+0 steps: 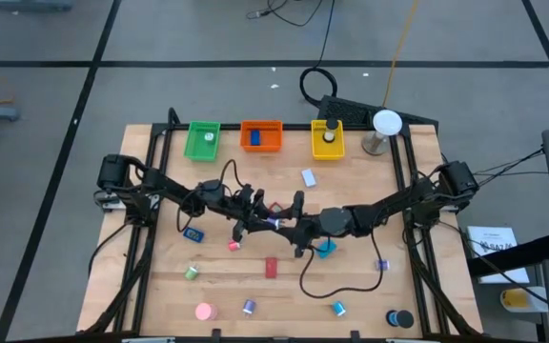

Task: Pick & Place Office items
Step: Put the top purple charger adaptor into the green bin

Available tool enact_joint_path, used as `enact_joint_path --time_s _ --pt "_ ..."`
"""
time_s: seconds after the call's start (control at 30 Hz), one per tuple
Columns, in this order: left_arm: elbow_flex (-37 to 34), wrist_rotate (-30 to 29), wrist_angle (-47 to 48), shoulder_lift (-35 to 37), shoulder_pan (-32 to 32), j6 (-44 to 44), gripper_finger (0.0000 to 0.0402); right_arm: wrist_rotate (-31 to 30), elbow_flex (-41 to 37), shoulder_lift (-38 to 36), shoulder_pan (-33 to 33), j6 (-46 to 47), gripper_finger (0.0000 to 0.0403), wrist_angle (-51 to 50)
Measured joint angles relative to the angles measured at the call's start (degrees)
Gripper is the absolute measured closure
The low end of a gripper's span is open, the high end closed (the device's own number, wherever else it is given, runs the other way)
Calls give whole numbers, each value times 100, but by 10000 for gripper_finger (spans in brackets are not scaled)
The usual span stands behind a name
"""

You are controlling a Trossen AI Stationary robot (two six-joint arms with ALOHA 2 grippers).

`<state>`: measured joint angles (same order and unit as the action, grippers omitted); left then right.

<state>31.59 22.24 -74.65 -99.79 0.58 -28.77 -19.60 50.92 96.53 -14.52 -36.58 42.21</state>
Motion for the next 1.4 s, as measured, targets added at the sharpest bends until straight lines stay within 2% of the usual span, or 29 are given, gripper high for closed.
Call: enact_joint_path --time_s 0.1,0.17,0.37,0.5,0.63,0.77,0.87,1.0,1.13,1.23,1.4 --pt "0 -18 -3 2 0 -5 260 -43 2 -15 -1 11 273 -1" --pt "3 -16 -5 2 16 9 255 -113 2 -28 -1 2 276 -9" --pt "6 90 33 27 240 378 172 -203 4 -37 -1 173 276 -65" --pt "-109 345 269 410 620 585 134 -700 4 -120 -16 165 276 -265" --pt "-466 204 999 1092 1000 1164 127 -896 174 -367 58 846 276 -1135" --pt "-975 -566 1742 1890 1208 1906 146 -886 822 -457 333 1993 276 -2795" --pt "-1371 -1116 1895 2334 1222 2263 172 -787 1541 -397 771 3066 276 -4378" --pt "-1806 -1816 1909 2657 1161 2476 216 35 2505 66 1456 3953 275 -5830" --pt "-2016 -2723 1888 2688 1091 2686 257 972 3460 894 1964 4192 274 -6542" --pt "-2037 -3209 1975 2688 1091 2709 282 1393 4127 1659 2189 3996 273 -7123" --pt "-2037 -3596 2394 2686 1085 2766 313 1548 4929 2527 2471 3760 272 -7743"
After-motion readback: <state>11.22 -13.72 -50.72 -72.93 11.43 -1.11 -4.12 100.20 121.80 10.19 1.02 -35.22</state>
